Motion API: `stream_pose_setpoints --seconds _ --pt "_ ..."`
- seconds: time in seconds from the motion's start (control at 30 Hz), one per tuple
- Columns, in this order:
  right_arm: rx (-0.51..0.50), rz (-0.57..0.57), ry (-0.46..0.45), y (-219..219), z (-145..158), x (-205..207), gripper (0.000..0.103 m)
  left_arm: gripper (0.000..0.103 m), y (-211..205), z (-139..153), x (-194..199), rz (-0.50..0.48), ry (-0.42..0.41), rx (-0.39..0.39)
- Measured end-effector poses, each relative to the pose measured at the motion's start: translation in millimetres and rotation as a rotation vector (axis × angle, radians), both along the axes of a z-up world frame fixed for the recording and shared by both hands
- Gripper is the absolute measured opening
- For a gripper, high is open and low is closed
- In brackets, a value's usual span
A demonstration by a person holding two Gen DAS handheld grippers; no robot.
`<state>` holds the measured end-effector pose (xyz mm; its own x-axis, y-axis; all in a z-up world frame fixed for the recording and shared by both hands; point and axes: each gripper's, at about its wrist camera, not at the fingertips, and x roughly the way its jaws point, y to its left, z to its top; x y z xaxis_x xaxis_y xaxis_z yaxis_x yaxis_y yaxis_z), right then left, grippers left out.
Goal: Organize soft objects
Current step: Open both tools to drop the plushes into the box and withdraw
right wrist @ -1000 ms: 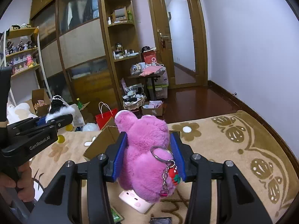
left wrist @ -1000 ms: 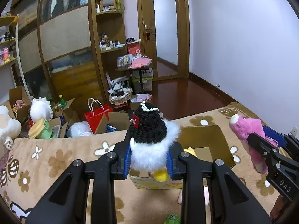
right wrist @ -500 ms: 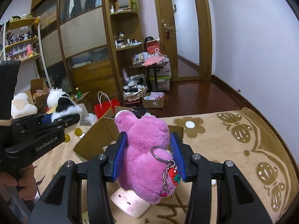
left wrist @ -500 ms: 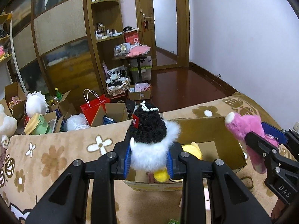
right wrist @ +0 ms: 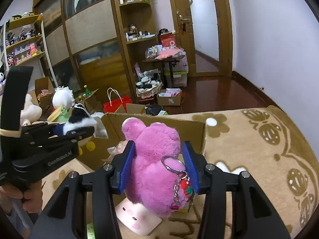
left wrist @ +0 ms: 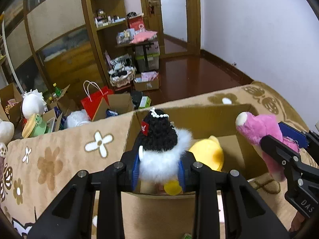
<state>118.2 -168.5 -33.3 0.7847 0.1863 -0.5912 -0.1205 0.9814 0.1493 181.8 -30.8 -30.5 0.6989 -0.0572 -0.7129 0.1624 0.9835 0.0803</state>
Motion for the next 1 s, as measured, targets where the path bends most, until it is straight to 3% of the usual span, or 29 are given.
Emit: stream_pose_setpoints --seconds 0.3,0.47,0.73,0.93,1.0 --pt "-0.004 0.017 0.019 4.5 -10.8 6.0 0.056 0.033 2.4 -17.3 7.7 0.007 0.06 -0.003" --pt "0.038 0.004 0.017 -2.2 -11.1 6.9 0.058 0.055 2.2 -18.3 9.6 0.021 0.07 0.0" --pt "0.061 -0.032 -0.015 -10.8 -0.7 -1.6 0.084 0.067 -0.1 -15.6 4.5 0.012 0.064 0.037" --pt "0.088 -0.068 -0.02 -20.0 11.1 -17.4 0.103 0.088 0.8 -2.6 -8.2 0.01 0.042 0.048" --pt "0.089 -0.086 -0.017 -22.1 14.3 -26.1 0.103 0.092 2.4 2.9 -15.4 0.006 0.041 0.055"
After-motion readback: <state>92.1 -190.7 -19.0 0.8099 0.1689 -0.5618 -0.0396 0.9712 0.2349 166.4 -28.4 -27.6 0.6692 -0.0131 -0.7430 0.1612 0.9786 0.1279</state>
